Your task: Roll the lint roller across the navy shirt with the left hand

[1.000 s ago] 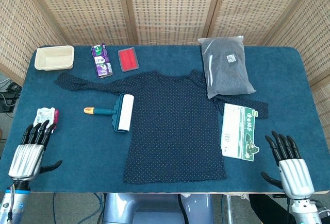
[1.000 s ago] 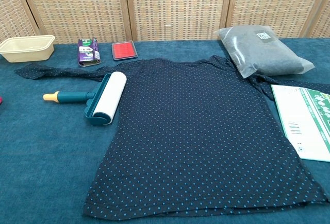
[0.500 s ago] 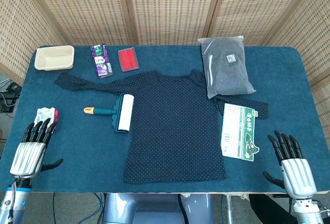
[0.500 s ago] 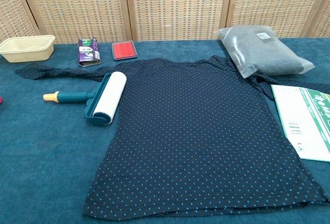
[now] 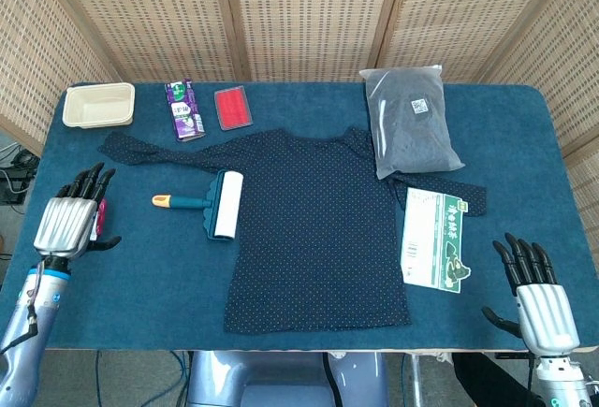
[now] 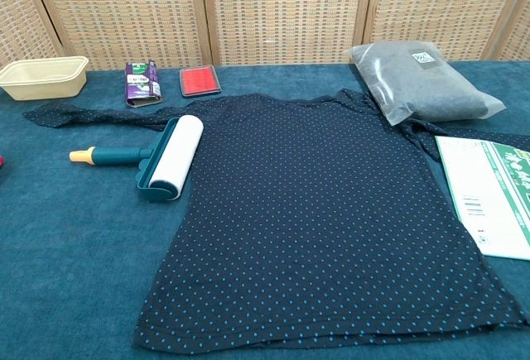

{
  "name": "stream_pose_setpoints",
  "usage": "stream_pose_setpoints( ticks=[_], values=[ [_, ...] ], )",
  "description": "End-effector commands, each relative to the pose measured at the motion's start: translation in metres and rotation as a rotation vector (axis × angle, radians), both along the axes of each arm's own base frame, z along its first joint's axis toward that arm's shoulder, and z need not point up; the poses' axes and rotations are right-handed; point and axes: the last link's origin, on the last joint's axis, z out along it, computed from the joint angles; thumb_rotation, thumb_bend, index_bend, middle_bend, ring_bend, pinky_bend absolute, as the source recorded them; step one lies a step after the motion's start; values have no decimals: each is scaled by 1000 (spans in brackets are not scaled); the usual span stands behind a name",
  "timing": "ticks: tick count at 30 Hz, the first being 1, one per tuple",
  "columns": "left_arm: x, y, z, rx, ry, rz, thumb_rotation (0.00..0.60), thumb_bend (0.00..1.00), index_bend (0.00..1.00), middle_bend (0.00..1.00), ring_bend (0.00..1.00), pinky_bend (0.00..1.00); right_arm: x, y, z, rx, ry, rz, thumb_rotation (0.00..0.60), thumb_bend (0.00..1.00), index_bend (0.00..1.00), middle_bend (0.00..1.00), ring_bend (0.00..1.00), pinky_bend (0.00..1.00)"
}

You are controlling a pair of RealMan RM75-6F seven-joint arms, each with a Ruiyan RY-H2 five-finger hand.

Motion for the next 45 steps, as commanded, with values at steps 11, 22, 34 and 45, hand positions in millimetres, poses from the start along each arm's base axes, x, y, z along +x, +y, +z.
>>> stream_pose_setpoints(
  ticks=[11, 22, 34, 45],
  values=[
    [-3, 83, -35, -130, 75, 85, 600, 117, 232, 667, 592, 649, -11, -9, -2, -19, 22, -37, 600, 113, 0, 0, 0, 0],
    [11, 110, -67, -213, 109, 84, 600, 225, 386, 679, 594, 649, -20, -14, 0, -36, 36, -65, 600, 114, 0, 0, 0, 0],
    [14, 125, -103, -254, 184, 67, 600, 231, 399, 679, 594, 649, -27, -17, 0, -41, 42, -85, 600, 113, 0, 0, 0, 0],
    [20, 132, -126, -282, 223, 37, 600, 235, 417, 679, 594, 649, -28, -18, 0, -45, 43, -87, 600, 113, 0, 0, 0, 0]
  ],
)
